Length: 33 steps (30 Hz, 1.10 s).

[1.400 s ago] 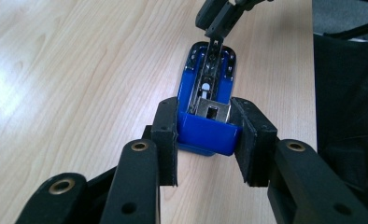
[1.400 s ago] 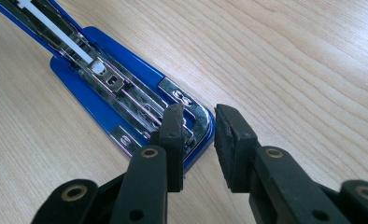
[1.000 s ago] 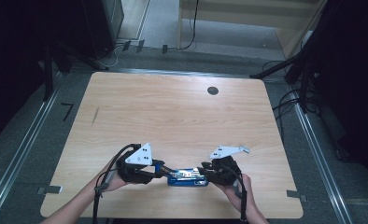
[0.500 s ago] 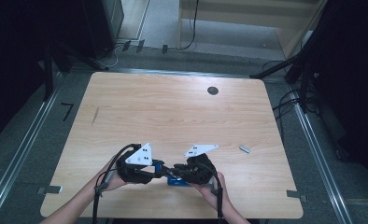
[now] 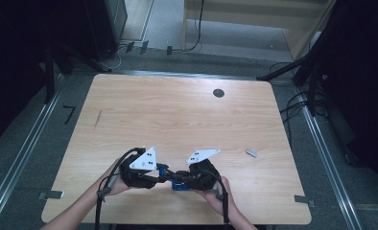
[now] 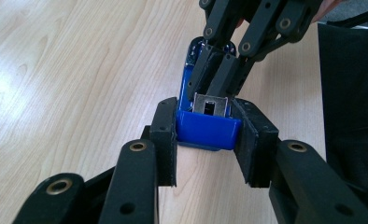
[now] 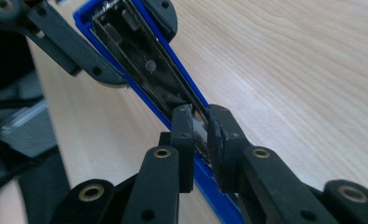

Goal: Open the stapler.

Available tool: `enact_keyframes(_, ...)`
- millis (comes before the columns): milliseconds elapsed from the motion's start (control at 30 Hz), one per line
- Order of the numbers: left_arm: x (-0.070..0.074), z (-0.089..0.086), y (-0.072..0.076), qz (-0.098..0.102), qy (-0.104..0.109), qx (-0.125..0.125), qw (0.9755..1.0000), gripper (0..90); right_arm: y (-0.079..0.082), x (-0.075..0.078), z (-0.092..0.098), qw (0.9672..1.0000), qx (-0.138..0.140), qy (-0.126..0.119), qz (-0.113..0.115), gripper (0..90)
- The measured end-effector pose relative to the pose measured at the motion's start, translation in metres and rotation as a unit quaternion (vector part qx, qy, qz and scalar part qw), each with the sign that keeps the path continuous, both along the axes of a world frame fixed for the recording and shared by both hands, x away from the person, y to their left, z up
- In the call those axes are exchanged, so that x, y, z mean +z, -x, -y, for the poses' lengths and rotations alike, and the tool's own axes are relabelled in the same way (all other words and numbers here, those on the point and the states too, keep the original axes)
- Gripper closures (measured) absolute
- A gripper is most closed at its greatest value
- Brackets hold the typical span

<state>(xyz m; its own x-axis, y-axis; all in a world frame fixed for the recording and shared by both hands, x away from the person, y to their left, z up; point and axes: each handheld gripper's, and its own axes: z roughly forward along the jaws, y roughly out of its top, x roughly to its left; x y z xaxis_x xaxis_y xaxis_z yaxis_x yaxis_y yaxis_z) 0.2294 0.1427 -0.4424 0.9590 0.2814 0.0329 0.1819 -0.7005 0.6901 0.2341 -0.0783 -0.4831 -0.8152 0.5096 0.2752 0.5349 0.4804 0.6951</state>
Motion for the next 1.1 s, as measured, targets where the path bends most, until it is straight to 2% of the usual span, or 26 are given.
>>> enact_keyframes(100, 0.000, 0.000, 0.000, 0.002, -0.001, 0.000, 1.0000, 64.3, 0.001, 0.000, -0.001, 0.9999, 0.003, 0.010, 0.008, 82.9)
enact_keyframes(300, 0.002, 0.003, 0.000, 0.006, -0.007, 0.003, 1.0000, 62.7, 0.001, 0.000, -0.001, 0.9999, 0.001, 0.009, 0.008, 83.3)
enact_keyframes(400, 0.006, 0.005, 0.002, 0.008, 0.012, 0.006, 0.9999, 60.4, 0.001, 0.000, -0.001, 0.9999, 0.000, 0.008, 0.007, 83.3)
enact_keyframes(567, 0.011, 0.008, 0.004, 0.025, 0.030, 0.016, 0.9991, 61.7, 0.000, 0.000, 0.001, 0.9999, -0.001, 0.009, 0.007, 83.3)
enact_keyframes(633, 0.013, 0.009, 0.005, 0.036, 0.043, 0.023, 0.9982, 62.1, 0.000, 0.000, 0.000, 0.9999, -0.001, 0.009, 0.008, 83.3)
enact_keyframes(667, 0.015, 0.009, 0.005, 0.035, 0.050, 0.023, 0.9979, 62.4, 0.001, 0.000, 0.000, 0.9999, -0.001, 0.009, 0.010, 83.3)
enact_keyframes(733, 0.016, 0.011, 0.005, 0.037, 0.045, 0.023, 0.9980, 64.1, 0.001, 0.000, 0.000, 0.9999, -0.001, 0.011, 0.009, 83.3)
enact_keyframes(767, 0.014, 0.013, 0.006, 0.038, 0.032, 0.020, 0.9986, 64.1, 0.001, 0.000, 0.000, 0.9999, -0.001, 0.010, 0.009, 83.3)
enact_keyframes(833, 0.010, 0.013, 0.004, 0.035, 0.019, 0.021, 0.9990, 64.8, 0.001, 0.000, 0.000, 0.9999, 0.000, 0.011, 0.011, 83.2)
enact_keyframes(1100, 0.009, 0.008, 0.003, 0.031, 0.016, 0.016, 0.9993, 66.1, 0.001, 0.000, -0.001, 0.9998, 0.000, 0.016, 0.010, 81.0)
